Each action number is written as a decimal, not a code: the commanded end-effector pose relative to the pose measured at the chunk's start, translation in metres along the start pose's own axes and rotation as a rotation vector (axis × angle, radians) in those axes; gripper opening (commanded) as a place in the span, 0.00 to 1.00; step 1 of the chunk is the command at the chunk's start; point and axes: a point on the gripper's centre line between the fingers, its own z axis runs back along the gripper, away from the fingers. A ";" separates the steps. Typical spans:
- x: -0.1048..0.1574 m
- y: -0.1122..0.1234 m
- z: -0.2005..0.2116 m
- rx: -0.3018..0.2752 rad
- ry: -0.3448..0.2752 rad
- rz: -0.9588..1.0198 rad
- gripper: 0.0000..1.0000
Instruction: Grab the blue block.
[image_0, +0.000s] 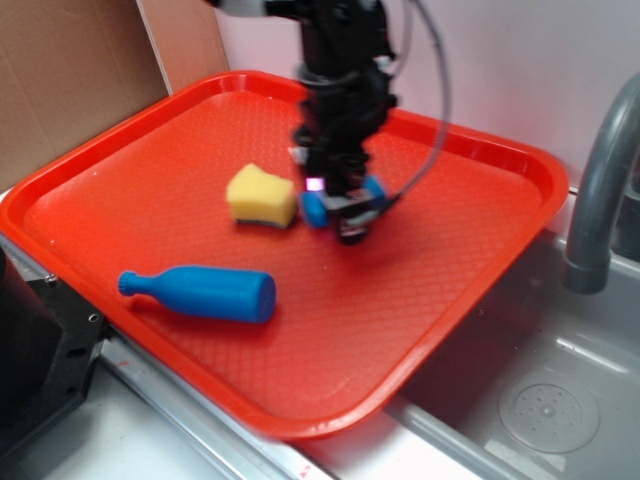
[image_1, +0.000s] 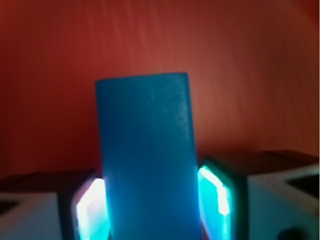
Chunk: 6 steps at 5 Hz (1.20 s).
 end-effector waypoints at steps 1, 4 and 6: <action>-0.030 0.032 0.095 0.031 -0.160 0.157 0.00; -0.072 0.087 0.128 -0.040 -0.115 0.534 0.00; -0.108 0.087 0.127 -0.087 -0.154 0.575 0.00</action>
